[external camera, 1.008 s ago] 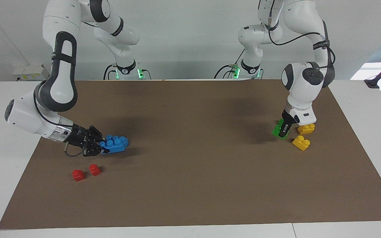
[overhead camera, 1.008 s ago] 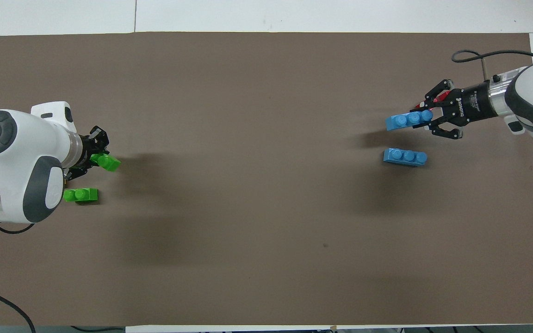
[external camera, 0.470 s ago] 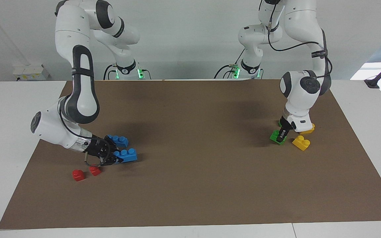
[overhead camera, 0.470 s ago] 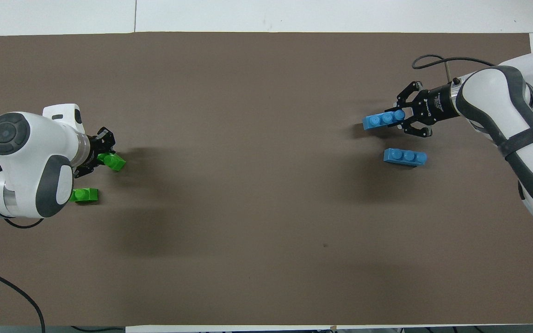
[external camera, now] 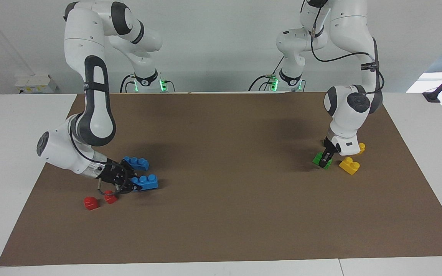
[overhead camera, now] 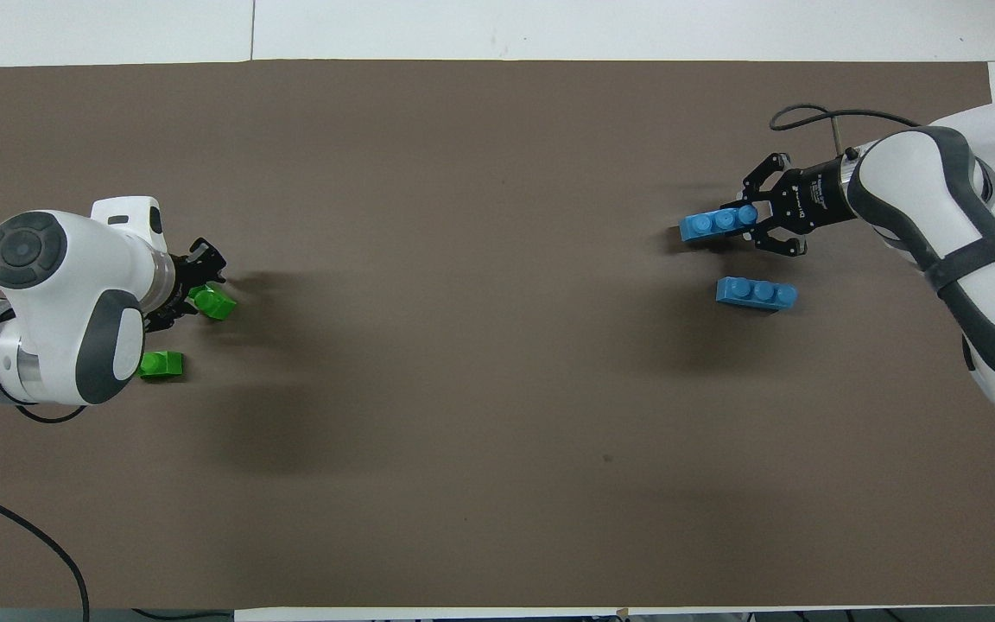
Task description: Remove green block with left arm and hold with right
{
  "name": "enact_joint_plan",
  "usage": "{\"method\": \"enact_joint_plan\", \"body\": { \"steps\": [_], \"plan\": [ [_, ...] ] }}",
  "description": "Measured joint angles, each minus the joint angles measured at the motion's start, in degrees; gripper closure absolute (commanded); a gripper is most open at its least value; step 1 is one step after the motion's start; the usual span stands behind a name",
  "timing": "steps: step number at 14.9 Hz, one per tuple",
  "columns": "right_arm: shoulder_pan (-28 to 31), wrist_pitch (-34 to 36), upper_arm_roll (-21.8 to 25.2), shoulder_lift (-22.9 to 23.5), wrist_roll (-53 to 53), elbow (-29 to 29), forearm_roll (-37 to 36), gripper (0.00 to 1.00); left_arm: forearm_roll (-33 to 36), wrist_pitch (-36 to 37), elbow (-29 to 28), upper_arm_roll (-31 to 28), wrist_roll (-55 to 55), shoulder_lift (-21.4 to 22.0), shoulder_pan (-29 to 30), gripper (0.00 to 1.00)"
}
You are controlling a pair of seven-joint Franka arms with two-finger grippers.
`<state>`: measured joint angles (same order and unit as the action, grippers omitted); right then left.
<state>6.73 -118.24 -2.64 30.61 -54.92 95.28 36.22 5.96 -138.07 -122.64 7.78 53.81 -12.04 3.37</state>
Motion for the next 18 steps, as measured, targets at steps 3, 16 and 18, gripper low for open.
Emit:
{"method": "enact_joint_plan", "body": {
  "steps": [3,16,18],
  "plan": [
    [-0.1,-1.3,0.0,0.1,0.0,1.0,0.0,1.0,0.0,0.1,0.3,0.4,-0.1,0.1,0.0,0.0],
    [-0.1,-2.2,-0.1,0.3,0.0,1.9,0.2,1.0,0.0,25.4,18.4,0.7,-29.5,6.2,-0.1,0.0],
    [-0.1,-2.2,-0.1,0.3,0.0,2.0,0.2,1.0,0.0,27.6,20.5,0.6,-36.4,7.7,-0.1,0.0]
  ]
}}
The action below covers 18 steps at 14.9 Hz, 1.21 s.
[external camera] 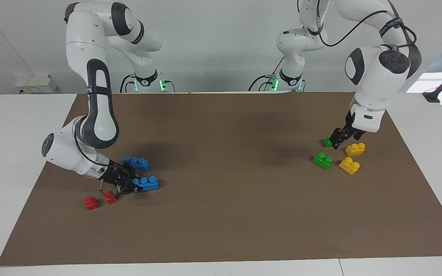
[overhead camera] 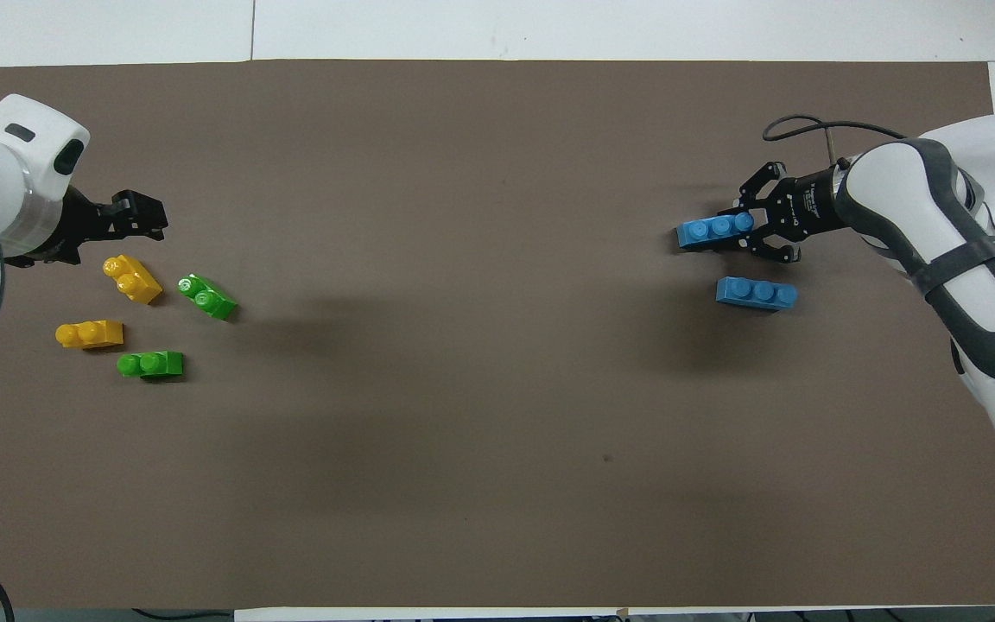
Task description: Remove green block with left arm and hold with right
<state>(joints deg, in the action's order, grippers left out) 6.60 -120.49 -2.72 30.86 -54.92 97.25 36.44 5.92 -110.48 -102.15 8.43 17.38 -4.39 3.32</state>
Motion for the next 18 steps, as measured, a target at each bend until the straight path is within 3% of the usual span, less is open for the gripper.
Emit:
{"method": "enact_joint_plan", "body": {
  "steps": [4,5,6,7,9,14,18],
  "plan": [
    [0.0,-0.3,0.0,-0.2,0.0,0.4,0.2,1.0,-1.6,5.3,1.0,0.2,-3.5,4.7,-0.1,0.0],
    [0.0,-0.5,0.0,-0.3,0.0,0.6,0.3,0.95,-2.0,7.4,1.3,0.3,-4.0,5.9,-0.1,0.0],
    [0.0,-0.8,0.0,-0.4,0.0,0.8,0.4,0.71,-2.2,9.6,1.8,0.4,-5.0,6.9,-0.1,0.0],
    [0.0,-1.0,0.0,-0.6,0.0,1.0,0.5,0.31,-2.3,11.7,2.3,0.3,-6.5,7.7,-0.2,0.0],
    [0.0,-1.4,-0.1,-0.7,0.0,1.6,0.4,0.18,-2.4,14.9,3.4,-0.1,-10.1,9.0,-0.3,0.0],
    [-0.2,-2.3,0.0,-0.5,0.4,3.4,0.4,0.08,-5.6,16.7,3.7,-7.8,-15.2,9.4,-6.4,0.0],
    [-0.1,-1.2,0.0,-1.2,0.4,3.0,0.4,0.02,-6.2,17.0,4.0,-8.4,-19.0,9.4,-6.6,0.0]
  ]
}}
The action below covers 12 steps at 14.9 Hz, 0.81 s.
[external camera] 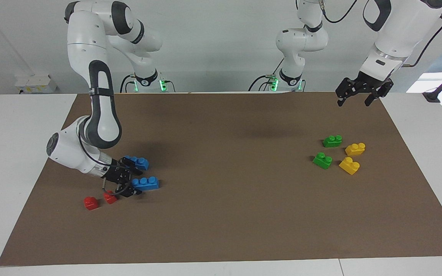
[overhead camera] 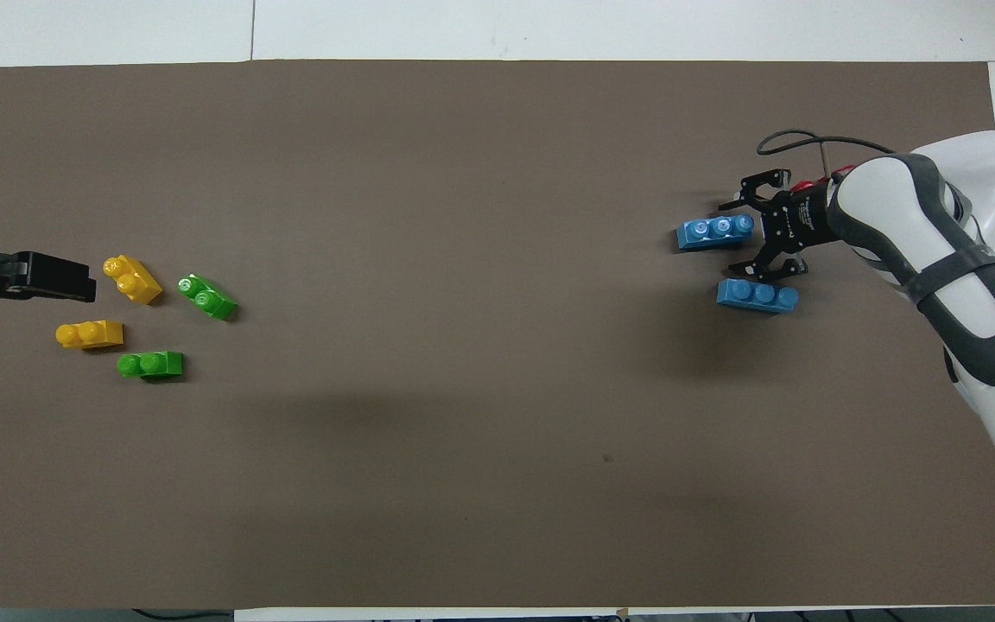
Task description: Remove green block with left arm and hold with right
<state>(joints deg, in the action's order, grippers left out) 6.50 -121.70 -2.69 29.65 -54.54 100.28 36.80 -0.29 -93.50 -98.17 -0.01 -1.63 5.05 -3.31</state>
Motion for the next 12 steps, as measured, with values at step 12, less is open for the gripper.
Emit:
{"method": "enact_joint_plan", "body": {
  "steps": [12],
  "plan": [
    [0.4,10.2,0.3,-11.3,-2.4,-1.5,-2.9,0.01,-0.1,0.7,0.1,0.2,0.8,0.0,-0.3,0.0]
  ]
}}
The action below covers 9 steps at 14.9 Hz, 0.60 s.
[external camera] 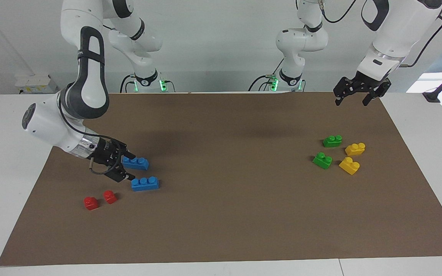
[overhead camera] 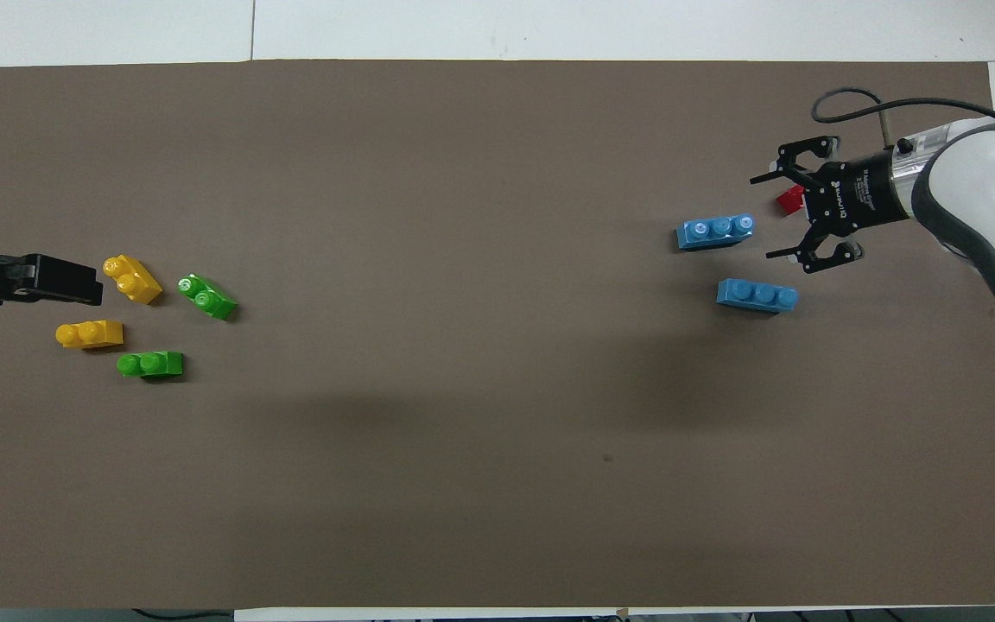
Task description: Remove green block with left arm and hold with right
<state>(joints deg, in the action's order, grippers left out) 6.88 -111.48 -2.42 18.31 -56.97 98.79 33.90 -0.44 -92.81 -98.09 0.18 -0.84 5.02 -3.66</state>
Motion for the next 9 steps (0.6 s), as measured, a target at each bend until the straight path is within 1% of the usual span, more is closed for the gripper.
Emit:
{"method": "enact_joint_plan", "body": {
  "steps": [6,9],
  "plan": [
    [-0.1,6.7,-0.3,-6.6,0.3,-0.2,-7.0,0.0,0.0,0.0,0.4,0.1,0.6,0.0,0.1,0.0],
    [-0.5,9.3,-0.5,-10.3,6.2,-0.3,-10.9,0.0,0.0,0.0,0.4,0.2,0.8,0.0,0.1,0.0]
  ]
}}
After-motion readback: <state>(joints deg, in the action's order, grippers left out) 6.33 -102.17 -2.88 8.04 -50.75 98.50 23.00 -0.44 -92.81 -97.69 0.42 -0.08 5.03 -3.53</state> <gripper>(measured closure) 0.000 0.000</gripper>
